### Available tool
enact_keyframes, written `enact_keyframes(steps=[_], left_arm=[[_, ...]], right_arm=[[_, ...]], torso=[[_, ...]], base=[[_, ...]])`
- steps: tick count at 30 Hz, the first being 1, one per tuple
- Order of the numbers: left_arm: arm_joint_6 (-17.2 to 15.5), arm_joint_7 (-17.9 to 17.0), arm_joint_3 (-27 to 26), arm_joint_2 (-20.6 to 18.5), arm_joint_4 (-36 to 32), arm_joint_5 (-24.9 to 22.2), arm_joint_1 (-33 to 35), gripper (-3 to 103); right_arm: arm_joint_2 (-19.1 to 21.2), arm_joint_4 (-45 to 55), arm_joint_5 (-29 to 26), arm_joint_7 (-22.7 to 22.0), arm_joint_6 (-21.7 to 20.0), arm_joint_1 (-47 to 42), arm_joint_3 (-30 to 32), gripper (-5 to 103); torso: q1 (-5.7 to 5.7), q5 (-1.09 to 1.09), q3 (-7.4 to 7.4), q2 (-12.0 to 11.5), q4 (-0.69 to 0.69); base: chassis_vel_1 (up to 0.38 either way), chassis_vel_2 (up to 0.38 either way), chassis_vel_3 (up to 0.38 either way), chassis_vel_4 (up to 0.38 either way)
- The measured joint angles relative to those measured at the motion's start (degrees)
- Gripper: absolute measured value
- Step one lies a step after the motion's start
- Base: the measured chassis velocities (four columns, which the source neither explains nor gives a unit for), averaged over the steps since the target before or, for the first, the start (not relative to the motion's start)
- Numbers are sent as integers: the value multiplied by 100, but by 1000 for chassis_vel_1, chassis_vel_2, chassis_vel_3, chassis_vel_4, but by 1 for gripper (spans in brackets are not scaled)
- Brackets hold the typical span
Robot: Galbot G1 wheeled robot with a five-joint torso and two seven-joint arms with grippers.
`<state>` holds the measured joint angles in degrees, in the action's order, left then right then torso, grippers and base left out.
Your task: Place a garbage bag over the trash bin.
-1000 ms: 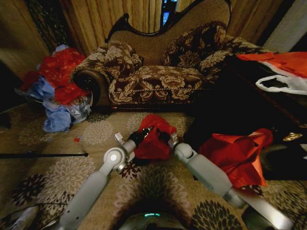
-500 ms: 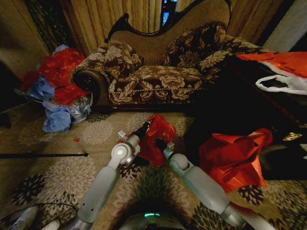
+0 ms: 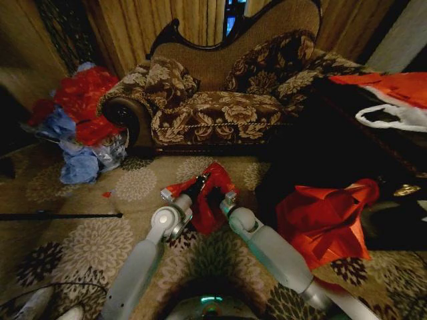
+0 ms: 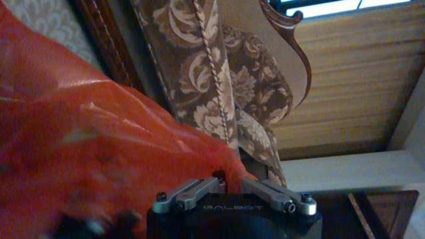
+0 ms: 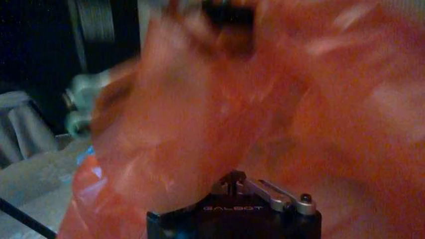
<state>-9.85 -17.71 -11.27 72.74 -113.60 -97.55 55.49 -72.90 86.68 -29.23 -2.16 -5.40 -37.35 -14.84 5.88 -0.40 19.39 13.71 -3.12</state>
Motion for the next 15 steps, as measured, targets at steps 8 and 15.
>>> enact_keyframes(steps=[8,15], left_arm=[[-1,-67,33,82,-193,-9,91,0],[13,-68,-136,159,-264,-10,247,0]], right_arm=[[-572,-848,235,18,128,156,0,0],[-841,-1322,344,-17,-287,229,-128,0]], torso=[[0,-1,0,0,0],[0,-1,0,-1,0]], base=[[0,0,0,0],[0,0,0,0]])
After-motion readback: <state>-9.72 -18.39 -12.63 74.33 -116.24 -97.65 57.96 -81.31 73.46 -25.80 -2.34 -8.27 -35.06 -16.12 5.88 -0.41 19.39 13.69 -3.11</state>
